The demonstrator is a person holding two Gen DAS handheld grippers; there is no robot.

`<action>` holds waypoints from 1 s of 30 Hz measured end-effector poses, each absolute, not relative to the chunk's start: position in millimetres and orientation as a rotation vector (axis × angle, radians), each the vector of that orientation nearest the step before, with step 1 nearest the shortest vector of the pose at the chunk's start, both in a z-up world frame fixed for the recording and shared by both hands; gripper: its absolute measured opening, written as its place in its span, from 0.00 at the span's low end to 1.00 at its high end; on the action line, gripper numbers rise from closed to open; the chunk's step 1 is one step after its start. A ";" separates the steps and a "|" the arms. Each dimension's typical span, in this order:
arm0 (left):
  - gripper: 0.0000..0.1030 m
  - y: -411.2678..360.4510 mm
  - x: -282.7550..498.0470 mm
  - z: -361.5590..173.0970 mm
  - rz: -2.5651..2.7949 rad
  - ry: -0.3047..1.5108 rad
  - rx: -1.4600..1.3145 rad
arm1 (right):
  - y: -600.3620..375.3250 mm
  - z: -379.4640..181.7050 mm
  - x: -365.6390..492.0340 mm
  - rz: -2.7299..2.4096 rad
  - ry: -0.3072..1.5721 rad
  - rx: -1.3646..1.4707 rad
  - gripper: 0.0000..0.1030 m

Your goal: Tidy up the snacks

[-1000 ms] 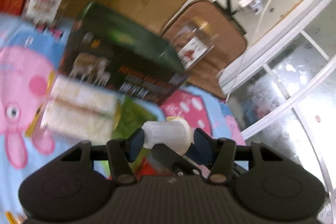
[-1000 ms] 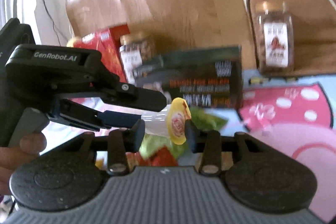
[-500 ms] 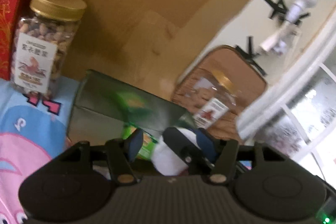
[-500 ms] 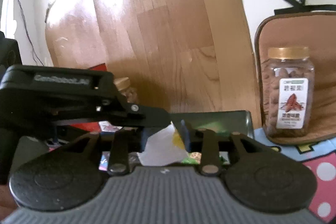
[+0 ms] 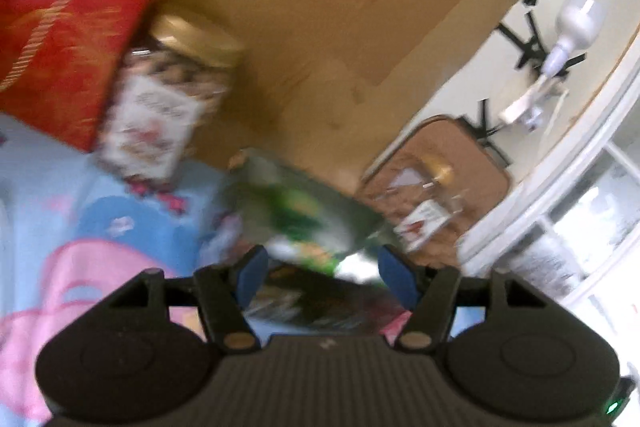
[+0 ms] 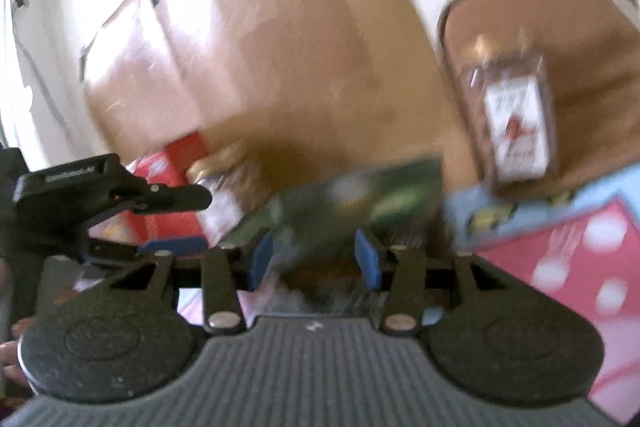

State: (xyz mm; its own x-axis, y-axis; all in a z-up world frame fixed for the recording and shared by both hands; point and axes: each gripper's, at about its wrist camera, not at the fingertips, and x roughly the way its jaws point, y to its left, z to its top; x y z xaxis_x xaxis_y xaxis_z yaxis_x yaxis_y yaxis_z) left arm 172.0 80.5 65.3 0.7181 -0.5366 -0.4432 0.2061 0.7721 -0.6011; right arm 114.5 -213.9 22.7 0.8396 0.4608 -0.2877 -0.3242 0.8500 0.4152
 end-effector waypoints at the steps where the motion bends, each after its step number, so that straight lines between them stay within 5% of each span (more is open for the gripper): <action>1: 0.61 86.5 168.0 59.2 -0.415 0.656 -0.551 | -211.0 17.6 114.5 0.447 0.427 0.371 0.47; 7: 0.66 111.6 159.2 13.4 -0.343 0.781 -0.653 | -181.4 -7.6 125.9 0.485 0.615 0.356 0.47; 14: 0.56 81.9 140.4 3.6 -0.406 0.818 -0.562 | -154.5 -6.1 116.5 0.580 0.669 0.295 0.40; 30: 0.56 85.9 119.7 47.7 -0.465 0.727 -0.622 | -139.0 33.5 79.4 0.525 0.435 0.163 0.39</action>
State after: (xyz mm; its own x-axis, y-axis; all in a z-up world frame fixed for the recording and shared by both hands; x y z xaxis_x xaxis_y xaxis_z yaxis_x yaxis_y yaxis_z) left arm 119.7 85.9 47.7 0.6613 -0.5876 -0.4663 0.1764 0.7260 -0.6647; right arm 79.4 -139.0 33.5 0.7767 0.5173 -0.3594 -0.4494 0.8548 0.2593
